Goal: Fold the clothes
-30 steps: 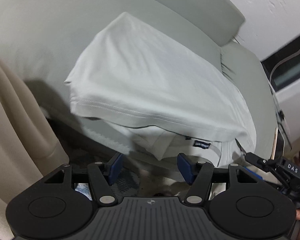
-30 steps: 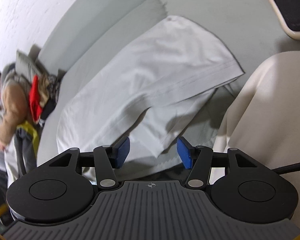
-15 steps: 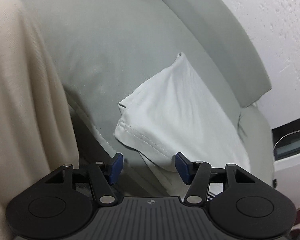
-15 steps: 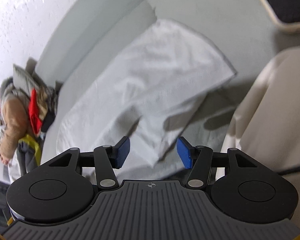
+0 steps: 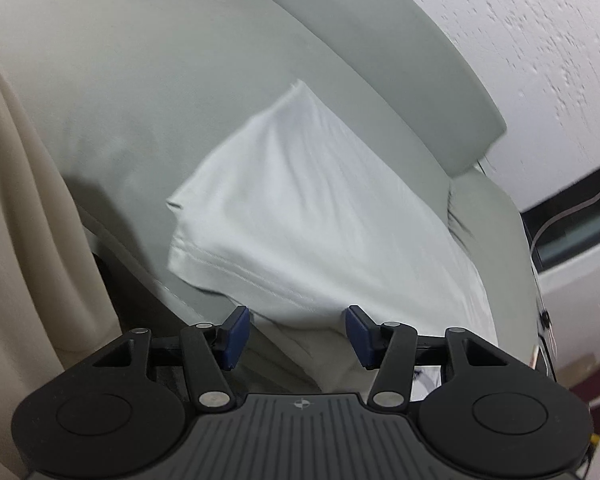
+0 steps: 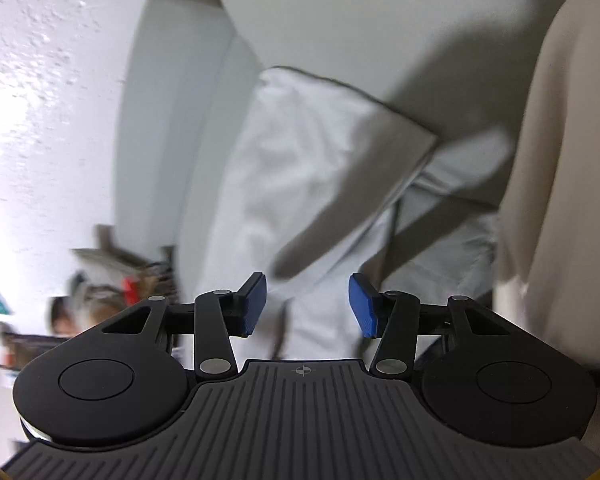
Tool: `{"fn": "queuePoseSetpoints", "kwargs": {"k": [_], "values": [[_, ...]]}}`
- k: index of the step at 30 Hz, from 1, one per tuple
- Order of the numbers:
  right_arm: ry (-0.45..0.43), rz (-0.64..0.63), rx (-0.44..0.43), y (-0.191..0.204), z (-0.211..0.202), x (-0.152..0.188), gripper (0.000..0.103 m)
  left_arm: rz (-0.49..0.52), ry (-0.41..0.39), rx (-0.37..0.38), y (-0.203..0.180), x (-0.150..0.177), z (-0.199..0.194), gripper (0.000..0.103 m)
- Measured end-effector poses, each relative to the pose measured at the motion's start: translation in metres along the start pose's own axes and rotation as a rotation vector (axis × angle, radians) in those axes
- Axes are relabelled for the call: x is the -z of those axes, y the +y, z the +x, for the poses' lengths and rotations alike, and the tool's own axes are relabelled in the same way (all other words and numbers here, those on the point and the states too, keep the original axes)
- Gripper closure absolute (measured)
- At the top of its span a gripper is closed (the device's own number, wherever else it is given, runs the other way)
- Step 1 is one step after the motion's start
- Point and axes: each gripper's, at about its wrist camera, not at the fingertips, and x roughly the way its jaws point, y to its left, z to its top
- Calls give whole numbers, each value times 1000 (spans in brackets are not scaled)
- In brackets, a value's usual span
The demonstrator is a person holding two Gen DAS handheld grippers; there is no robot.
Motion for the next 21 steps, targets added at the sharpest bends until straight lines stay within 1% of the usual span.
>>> {"fn": "queuePoseSetpoints", "kwargs": {"k": [1, 3, 4, 5, 8, 12, 13, 14, 15, 16, 17, 18, 20, 21], "values": [[-27, -7, -4, 0, 1, 0, 50, 10, 2, 5, -1, 1, 0, 53], [-96, -1, -51, 1, -4, -2, 50, 31, 5, 12, -4, 2, 2, 53], [-110, -5, -71, 2, -4, -5, 50, 33, 8, 14, -4, 1, 4, 53], [-120, -10, -82, 4, -4, -7, 50, 34, 12, 15, -3, 1, 6, 53], [-104, -9, -45, 5, 8, -9, 48, 39, 20, 16, -2, 2, 8, 53], [-126, -13, -83, 6, 13, -9, 45, 38, 18, 14, -1, 4, 7, 53], [-127, -11, -101, 8, 12, -10, 50, 33, 16, 13, 0, 4, 6, 53], [-116, 0, -137, 11, 9, -10, 62, 29, 10, 15, 1, 3, 6, 53], [-106, 11, -180, 14, 4, -10, 66, 26, 2, 16, 1, 3, 6, 53], [-108, 5, -223, 19, -3, -8, 66, 22, -5, 16, 1, 3, 5, 53], [-117, -27, -256, 28, -15, -6, 66, 16, -11, 16, 3, 3, 4, 53], [-128, -74, -265, 37, -27, -3, 66, 8, -15, 15, 5, 3, 3, 53], [-165, -170, -198, 56, -53, 5, 64, -14, -18, 12, 10, 1, 1, 53], [-197, -211, -131, 62, -64, 8, 62, -23, -16, 13, 11, 0, 2, 53]]}}
